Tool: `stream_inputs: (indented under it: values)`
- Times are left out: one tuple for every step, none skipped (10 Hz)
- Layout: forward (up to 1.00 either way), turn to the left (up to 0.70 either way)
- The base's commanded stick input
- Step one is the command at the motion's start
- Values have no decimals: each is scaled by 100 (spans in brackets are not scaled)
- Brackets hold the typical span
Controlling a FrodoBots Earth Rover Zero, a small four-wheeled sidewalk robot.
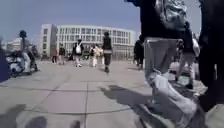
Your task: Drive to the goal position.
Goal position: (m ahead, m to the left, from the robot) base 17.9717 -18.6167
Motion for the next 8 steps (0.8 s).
stream_inputs:
  values:
    - [85,1]
    - [85,1]
    - [85,1]
    - [85,1]
    - [85,1]
    - [85,1]
    - [85,1]
    - [85,1]
